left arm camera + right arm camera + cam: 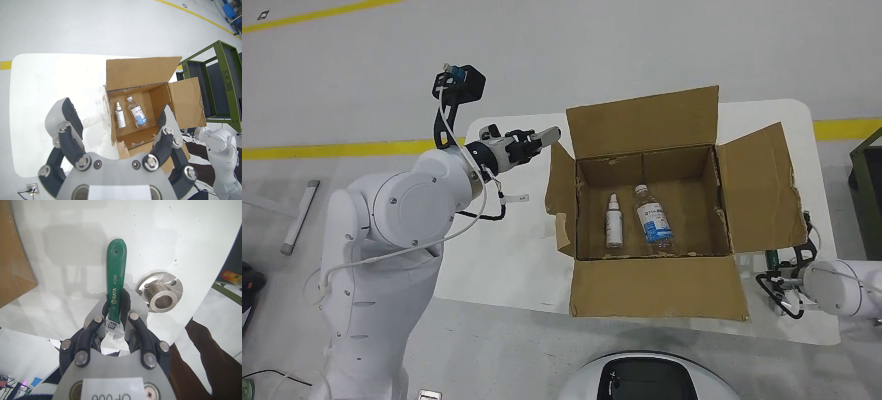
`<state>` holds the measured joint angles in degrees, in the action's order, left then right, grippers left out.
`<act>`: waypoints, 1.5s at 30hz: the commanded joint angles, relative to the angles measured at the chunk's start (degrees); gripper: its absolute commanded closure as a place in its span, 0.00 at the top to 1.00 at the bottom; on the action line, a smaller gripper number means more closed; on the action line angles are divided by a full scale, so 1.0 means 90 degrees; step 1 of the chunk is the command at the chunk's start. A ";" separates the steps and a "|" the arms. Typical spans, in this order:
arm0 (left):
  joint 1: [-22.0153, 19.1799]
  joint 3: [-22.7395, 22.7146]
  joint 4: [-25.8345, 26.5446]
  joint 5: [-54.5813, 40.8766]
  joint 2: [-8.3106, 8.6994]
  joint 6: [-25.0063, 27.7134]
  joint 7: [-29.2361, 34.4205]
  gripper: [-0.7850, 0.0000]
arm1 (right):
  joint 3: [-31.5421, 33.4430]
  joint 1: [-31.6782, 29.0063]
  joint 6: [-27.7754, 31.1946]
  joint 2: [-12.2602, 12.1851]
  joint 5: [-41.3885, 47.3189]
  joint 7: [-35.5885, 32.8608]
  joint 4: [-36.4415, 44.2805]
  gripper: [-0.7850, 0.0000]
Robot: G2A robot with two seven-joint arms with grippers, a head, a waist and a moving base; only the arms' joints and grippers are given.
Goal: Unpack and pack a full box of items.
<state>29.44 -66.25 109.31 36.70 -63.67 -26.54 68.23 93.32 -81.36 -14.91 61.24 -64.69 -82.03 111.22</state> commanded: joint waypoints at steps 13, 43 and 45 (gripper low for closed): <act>0.0000 0.0000 0.0000 0.0000 0.0000 0.0000 0.0000 1.00 | 0.0918 -0.0176 -0.0220 0.0009 0.1068 0.0301 0.0400 0.00; 0.0000 0.0000 0.0000 0.0000 0.0000 0.0000 0.0000 1.00 | 0.4874 -0.0269 0.0584 -0.0210 0.7876 0.0944 0.1576 0.00; 0.0000 0.0000 0.0000 0.0000 0.0000 0.0000 0.0000 1.00 | 0.4534 -0.0063 0.0594 -0.0307 0.7747 0.0797 0.1784 0.00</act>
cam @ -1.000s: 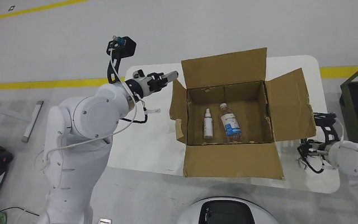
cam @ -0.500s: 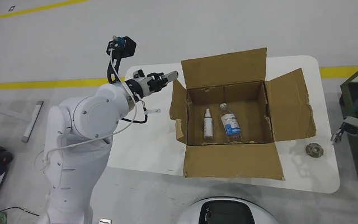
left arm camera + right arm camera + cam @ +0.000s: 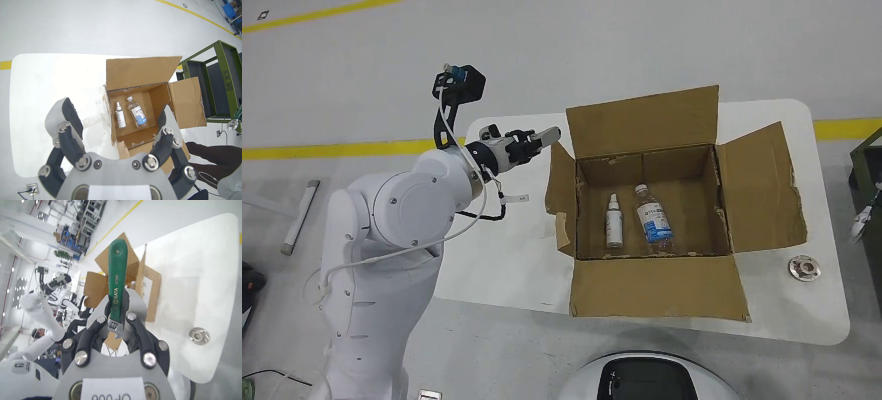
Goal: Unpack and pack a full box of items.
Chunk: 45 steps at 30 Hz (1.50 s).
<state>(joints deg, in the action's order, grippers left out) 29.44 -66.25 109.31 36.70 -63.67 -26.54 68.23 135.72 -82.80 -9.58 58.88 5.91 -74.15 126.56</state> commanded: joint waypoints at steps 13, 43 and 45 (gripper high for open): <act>0.0000 0.0000 0.0000 0.0000 0.0000 0.0000 0.0000 1.00 | -0.4882 0.2226 -0.1129 -0.0501 -0.4365 0.0175 0.0038 0.00; 0.0000 0.0000 0.0000 0.0000 0.0000 0.0000 0.0000 1.00 | -1.0254 0.5414 -0.2183 0.0641 -0.7602 -0.0101 -0.4312 0.00; 0.0000 0.0000 0.0000 0.0000 0.0000 0.0000 0.0000 1.00 | -1.0336 0.5483 -0.2183 0.0723 -0.7593 -0.0101 -0.4511 0.00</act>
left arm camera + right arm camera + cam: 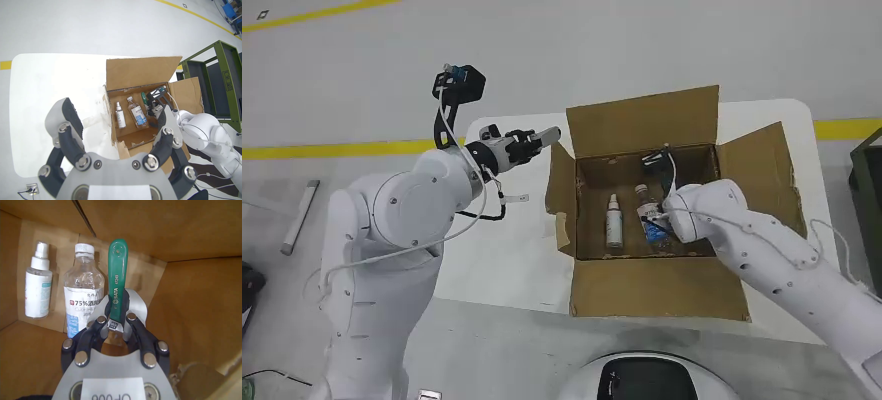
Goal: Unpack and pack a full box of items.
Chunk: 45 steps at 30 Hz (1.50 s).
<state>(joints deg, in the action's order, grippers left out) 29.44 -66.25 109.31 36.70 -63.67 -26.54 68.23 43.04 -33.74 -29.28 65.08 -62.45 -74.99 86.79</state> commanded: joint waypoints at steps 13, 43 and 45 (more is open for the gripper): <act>0.0000 0.0000 0.0000 0.0000 0.0000 0.0000 0.0000 1.00 | -0.0592 0.0564 0.0284 0.0612 0.0450 -0.0195 -0.1158 0.00; 0.0000 0.0000 0.0000 0.0000 0.0000 0.0000 0.0000 1.00 | 0.2639 -0.0572 0.1048 0.0147 0.1021 -0.0982 0.2104 0.83; 0.0000 0.0000 0.0000 0.0000 0.0000 0.0000 0.0000 1.00 | 0.3380 -0.0900 0.1214 0.0011 0.0821 -0.1215 0.2784 0.89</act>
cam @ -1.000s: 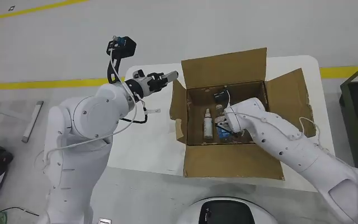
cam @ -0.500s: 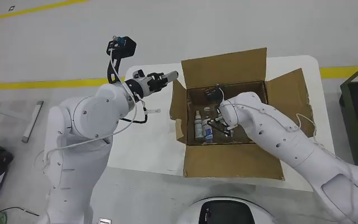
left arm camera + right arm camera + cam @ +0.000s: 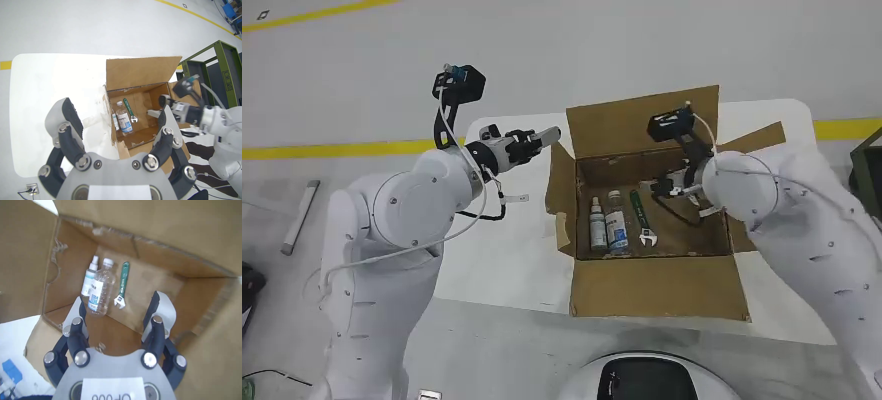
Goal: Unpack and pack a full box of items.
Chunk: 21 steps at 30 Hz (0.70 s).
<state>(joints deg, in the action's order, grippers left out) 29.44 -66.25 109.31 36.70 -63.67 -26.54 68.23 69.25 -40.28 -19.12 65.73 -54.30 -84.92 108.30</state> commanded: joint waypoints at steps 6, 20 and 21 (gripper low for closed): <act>0.0000 0.0000 0.0000 0.0000 0.0000 0.0000 0.0000 1.00 | 0.2579 -0.1286 0.0634 -0.0391 -0.0893 -0.0342 0.1654 0.90; 0.0000 0.0000 0.0000 0.0000 0.0000 0.0000 0.0000 1.00 | 0.5327 -0.3796 0.1682 -0.0785 -0.0675 -0.0342 0.1842 0.64; 0.0000 0.0000 0.0000 0.0000 0.0000 0.0000 0.0000 1.00 | 0.5322 -0.3955 0.1798 -0.0809 -0.0636 -0.0342 0.1767 0.65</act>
<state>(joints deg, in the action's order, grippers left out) 29.44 -66.25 109.31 36.70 -63.67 -26.54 68.23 117.18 -74.52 -3.86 58.64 -60.23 -88.00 124.74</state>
